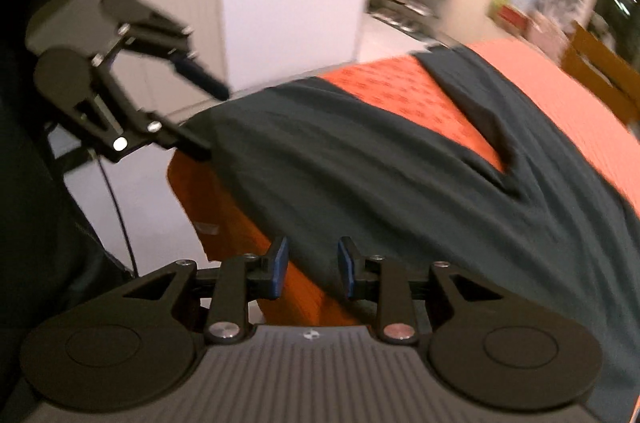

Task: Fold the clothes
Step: 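Grasp the pants leg edge with the right tool while the left tool grasps it too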

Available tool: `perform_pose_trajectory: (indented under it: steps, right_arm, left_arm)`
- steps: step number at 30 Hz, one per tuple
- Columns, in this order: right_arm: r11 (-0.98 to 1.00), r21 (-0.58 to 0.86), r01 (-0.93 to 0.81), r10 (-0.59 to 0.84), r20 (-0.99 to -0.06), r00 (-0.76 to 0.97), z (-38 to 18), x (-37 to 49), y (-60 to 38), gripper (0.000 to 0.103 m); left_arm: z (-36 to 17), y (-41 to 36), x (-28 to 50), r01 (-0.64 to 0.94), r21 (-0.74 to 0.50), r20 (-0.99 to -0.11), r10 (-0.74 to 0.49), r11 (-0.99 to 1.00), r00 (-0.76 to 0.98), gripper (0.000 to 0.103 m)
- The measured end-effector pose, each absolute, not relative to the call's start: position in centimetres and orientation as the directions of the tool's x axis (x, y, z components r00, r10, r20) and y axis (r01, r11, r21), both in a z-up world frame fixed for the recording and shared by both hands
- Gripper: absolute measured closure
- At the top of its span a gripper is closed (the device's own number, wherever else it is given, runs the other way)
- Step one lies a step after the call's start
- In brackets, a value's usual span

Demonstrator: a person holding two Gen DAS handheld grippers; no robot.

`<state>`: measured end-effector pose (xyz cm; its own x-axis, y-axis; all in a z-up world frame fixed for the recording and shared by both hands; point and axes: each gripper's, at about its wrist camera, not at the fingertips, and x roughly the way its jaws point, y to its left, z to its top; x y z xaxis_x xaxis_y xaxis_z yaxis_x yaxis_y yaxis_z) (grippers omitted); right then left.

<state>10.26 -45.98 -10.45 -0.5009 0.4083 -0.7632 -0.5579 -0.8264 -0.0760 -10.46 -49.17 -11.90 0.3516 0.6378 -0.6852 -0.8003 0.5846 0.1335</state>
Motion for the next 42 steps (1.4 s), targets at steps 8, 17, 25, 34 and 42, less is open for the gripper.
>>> perform_pose_trajectory:
  steps: [8,17,25,34,42]
  right_arm:
    - [-0.9,-0.25,-0.357,0.401,-0.798,-0.45,-12.4,7.0,-47.0,0.082]
    - [-0.874,-0.247,-0.419,0.444,-0.758,-0.478,-8.9,7.4,-46.6,0.101]
    - [-0.848,-0.209,-0.487,0.463,-0.739,-0.489,-7.2,7.8,-46.1,0.101]
    - [-0.831,-0.189,-0.523,0.473,-0.736,-0.484,-7.8,8.2,-46.3,0.101]
    - [-0.83,-0.188,-0.526,0.464,-0.756,-0.462,-9.7,8.0,-46.9,0.099]
  left_arm:
    - [-12.9,-49.6,-9.9,-0.805,0.157,-0.683,0.652,0.571,0.329,0.042]
    - [-13.6,-49.5,-8.1,-0.809,0.2,-0.631,0.704,0.554,0.326,0.042]
    - [-14.7,-49.3,-6.5,-0.825,0.308,-0.577,0.783,0.473,0.234,0.042]
    - [-16.0,-51.2,-8.8,-0.825,0.483,-0.503,0.864,0.293,0.012,0.056]
    - [-16.1,-52.0,-10.2,-0.821,0.503,-0.491,0.871,0.27,-0.014,0.098]
